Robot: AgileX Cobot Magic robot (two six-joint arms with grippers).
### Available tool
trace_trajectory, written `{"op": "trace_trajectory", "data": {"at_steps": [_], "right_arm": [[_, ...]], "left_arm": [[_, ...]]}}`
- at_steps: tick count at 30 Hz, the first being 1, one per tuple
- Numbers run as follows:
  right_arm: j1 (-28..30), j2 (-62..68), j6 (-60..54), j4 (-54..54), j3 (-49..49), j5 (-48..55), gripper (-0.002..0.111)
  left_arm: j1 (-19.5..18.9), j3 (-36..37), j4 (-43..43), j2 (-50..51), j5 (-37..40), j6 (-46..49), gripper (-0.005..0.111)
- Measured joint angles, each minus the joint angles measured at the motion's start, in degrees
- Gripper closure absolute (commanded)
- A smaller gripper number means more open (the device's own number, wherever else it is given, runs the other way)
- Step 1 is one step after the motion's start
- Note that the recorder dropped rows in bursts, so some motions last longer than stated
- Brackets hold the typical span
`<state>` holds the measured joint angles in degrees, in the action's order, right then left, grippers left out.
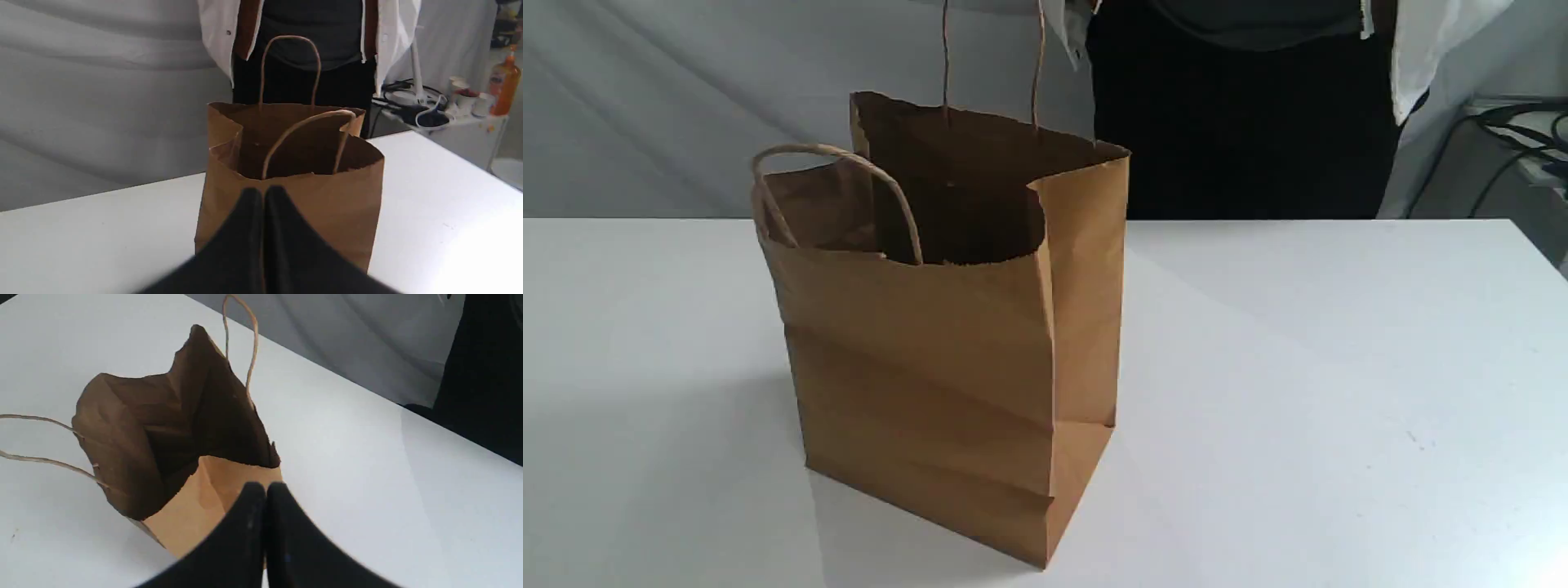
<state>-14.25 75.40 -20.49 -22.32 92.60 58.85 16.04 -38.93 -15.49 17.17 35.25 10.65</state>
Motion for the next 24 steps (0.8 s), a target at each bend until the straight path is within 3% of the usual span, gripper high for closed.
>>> {"op": "trace_trajectory", "data": {"at_steps": [5, 9, 14, 24], "right_arm": [[0.0, -11.02, -0.6, 0.24, -19.87, -19.08, 0.108], [0.0, -20.0, -1.28, 0.13, -37.7, -37.83, 0.108], [0.0, -26.79, -1.39, -1.47, -52.21, -52.11, 0.108], [0.0, -27.95, -1.39, -3.87, -57.05, -57.25, 0.108]], "left_arm": [[0.0, 6.95, 6.85, -8.41, -4.58, -12.23, 0.107], [0.0, 10.04, 11.39, -12.72, -7.87, -15.75, 0.107], [0.0, 12.74, 15.09, -14.19, -9.26, -17.37, 0.107], [0.0, 13.96, 12.93, -14.41, -7.76, -17.51, 0.107]]}}
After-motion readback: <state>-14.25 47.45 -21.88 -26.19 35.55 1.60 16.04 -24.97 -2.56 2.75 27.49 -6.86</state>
